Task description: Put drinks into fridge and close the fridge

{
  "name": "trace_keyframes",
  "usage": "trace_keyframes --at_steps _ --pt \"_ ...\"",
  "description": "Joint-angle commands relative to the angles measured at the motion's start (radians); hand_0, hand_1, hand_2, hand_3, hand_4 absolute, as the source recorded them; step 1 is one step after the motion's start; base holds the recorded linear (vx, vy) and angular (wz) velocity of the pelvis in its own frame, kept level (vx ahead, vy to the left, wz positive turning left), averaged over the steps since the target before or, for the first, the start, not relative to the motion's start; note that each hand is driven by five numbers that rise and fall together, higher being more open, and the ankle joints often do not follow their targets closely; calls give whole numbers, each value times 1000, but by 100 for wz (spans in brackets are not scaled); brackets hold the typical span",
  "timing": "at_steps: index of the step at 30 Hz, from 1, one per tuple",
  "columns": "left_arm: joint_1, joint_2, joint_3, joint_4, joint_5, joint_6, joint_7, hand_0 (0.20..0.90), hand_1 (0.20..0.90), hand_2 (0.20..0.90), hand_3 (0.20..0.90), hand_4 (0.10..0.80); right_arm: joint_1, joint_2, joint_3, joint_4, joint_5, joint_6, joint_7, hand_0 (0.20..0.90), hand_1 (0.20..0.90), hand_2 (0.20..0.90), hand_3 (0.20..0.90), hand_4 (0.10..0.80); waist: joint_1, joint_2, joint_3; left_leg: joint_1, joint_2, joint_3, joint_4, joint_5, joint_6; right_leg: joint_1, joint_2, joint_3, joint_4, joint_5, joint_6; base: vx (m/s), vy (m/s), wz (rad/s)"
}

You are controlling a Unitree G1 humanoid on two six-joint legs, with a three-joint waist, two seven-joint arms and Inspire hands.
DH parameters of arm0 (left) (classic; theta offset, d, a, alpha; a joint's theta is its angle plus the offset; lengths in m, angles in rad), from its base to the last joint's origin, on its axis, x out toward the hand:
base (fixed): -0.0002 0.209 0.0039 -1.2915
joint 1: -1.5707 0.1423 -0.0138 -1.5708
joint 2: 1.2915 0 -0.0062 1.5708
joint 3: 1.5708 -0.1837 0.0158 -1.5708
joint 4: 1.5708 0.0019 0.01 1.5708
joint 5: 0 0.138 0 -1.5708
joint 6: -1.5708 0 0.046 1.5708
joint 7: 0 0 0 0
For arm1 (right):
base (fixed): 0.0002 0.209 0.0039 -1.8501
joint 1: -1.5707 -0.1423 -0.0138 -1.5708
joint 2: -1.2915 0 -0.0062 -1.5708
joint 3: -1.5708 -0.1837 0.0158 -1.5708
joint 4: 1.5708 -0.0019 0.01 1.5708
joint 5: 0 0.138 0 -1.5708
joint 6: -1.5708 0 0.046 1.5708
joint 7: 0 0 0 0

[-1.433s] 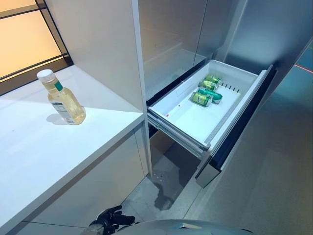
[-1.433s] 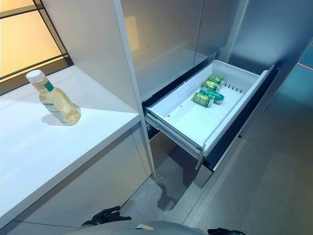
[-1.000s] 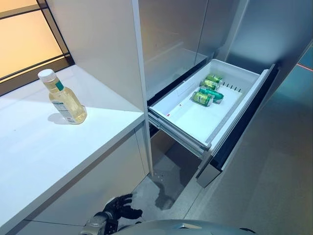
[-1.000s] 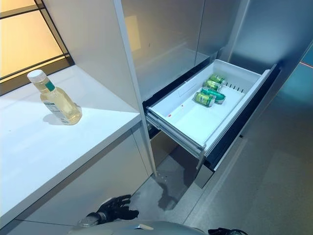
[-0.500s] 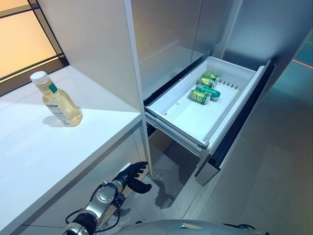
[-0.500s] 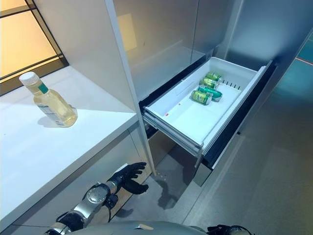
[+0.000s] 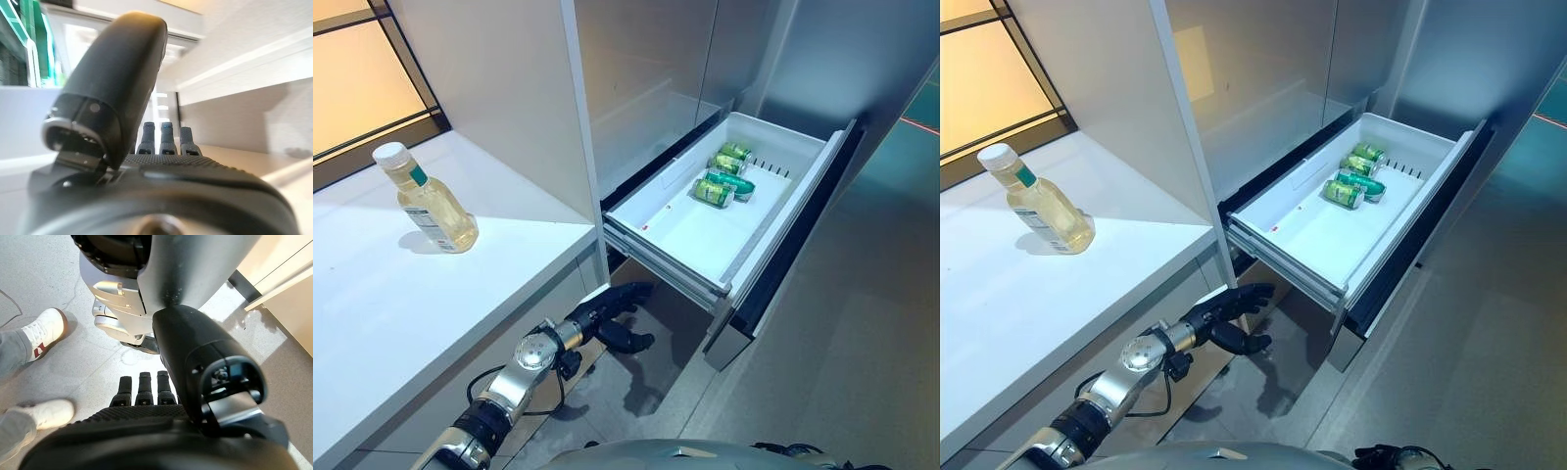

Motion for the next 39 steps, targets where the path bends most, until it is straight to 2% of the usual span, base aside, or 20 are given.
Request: trace_keyframes --at_steps 1,8,12,15,24,27,31,32,33,34,36,39 --pt "-189 4 -6 -156 -74 -123 61 900 900 900 900 800 -28 21 44 9 -8 -26 14 900 900 900 900 800 32 -7 -1 -12 -68 25 8 -68 84 -69 -18 4 58 34 61 0 0 0" --pt "-245 72 74 -361 -45 -84 147 900 900 900 900 800 1 41 38 27 -6 -68 -9 900 900 900 900 800 45 -8 -11 -16 -73 8 8 -72 86 -63 -18 -2 48 33 61 -2 -1 1" --pt "-291 107 127 -471 -105 -60 159 900 900 900 900 800 18 50 37 37 -5 -99 -17 900 900 900 900 800 49 -9 -17 -20 -76 -2 7 -70 87 -63 -18 -3 43 36 62 -12 -11 5" --pt "-339 129 169 -557 -140 1 165 900 900 900 900 800 26 59 44 42 -2 -115 -27 900 900 900 900 800 49 -9 -24 -25 -77 -8 4 -68 87 -66 -17 -4 40 36 62 -16 -14 7" --pt "-470 223 259 -624 -234 44 253 900 900 900 900 800 20 55 66 54 10 -123 -34 900 900 900 900 800 48 -4 -38 -34 -79 -12 2 -64 82 -70 -12 2 34 32 57 -3 -1 2" --pt "-500 242 287 -633 -223 59 286 900 900 900 900 800 18 54 73 53 14 -121 -35 900 900 900 900 800 47 -2 -41 -36 -80 -14 3 -64 81 -71 -10 7 34 29 54 0 0 0" --pt "-545 299 327 -612 -194 68 346 900 900 900 900 800 13 49 77 63 17 -121 -34 900 900 900 900 800 48 3 -48 -39 -82 -16 3 -63 79 -71 -8 11 32 26 52 0 0 0" --pt "-540 298 332 -615 -170 97 337 900 900 900 900 800 12 51 74 65 17 -123 -35 900 900 900 900 800 51 2 -49 -46 -84 -15 2 -53 79 -80 -9 10 34 33 51 -42 0 -3" --pt "-513 293 338 -633 -61 0 309 900 900 900 900 800 13 56 63 64 16 -125 -36 900 900 900 900 800 57 -2 -51 -52 -84 -16 2 -52 78 -84 -9 9 33 33 52 -55 -10 -1" --pt "-481 312 348 -639 -130 49 342 900 900 900 900 800 14 56 51 58 9 -120 -37 900 900 900 900 800 59 0 -47 -51 -84 -21 2 -53 76 -82 -8 9 33 32 52 -30 -10 1" --pt "-351 327 429 -644 -125 -80 307 900 900 900 900 800 28 51 39 22 33 -104 -46 900 900 900 900 800 78 0 -29 -49 -85 -34 2 -47 76 -72 -13 -7 29 35 51 0 0 0" --pt "-144 291 528 -660 -89 -268 262 900 900 900 900 800 58 59 15 -15 52 -95 -67 900 900 900 900 800 103 1 -17 -52 -88 -53 6 -42 76 -68 -20 -24 32 38 50 -20 11 5"
